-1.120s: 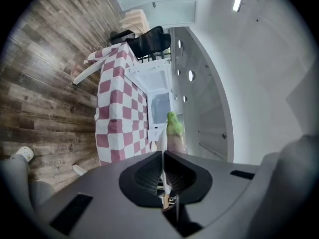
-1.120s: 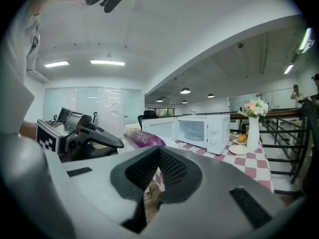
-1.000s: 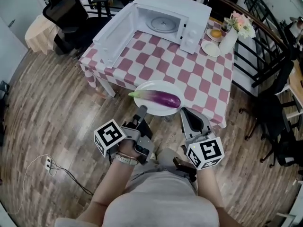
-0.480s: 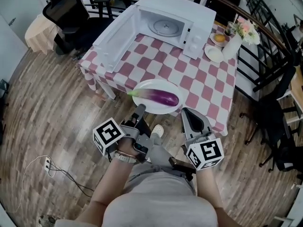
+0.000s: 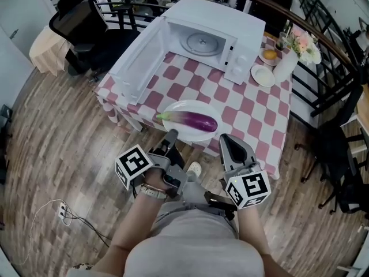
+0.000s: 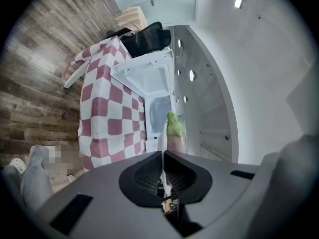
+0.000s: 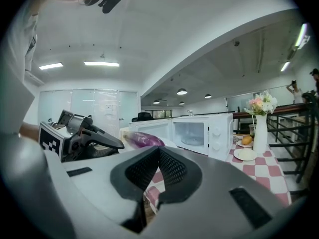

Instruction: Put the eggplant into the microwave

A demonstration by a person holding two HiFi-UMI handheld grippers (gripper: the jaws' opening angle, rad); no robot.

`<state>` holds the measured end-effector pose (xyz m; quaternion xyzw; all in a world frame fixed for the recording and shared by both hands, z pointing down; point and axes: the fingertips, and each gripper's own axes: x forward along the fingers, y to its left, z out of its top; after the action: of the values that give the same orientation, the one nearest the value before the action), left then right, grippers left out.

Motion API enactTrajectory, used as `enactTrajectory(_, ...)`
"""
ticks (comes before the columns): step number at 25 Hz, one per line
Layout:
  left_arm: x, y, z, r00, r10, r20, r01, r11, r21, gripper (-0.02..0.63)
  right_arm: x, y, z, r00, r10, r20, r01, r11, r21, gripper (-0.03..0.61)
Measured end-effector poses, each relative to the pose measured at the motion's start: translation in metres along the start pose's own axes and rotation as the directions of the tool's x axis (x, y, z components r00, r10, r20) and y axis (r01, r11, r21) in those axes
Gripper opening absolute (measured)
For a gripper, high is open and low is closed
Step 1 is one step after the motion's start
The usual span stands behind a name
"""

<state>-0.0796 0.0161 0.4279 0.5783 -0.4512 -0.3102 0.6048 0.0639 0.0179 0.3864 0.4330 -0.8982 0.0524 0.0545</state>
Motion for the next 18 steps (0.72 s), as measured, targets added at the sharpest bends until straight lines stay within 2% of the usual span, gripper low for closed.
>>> enactTrajectory(18, 0.115, -0.022, 0.06, 1.0, 0.006, -0.011, -0.006, 1.0, 0.01, 0.014, 0.097, -0.075, 0.026, 0.999, -0.017, 0.034, 0.016, 1.0, 0.022, 0.025)
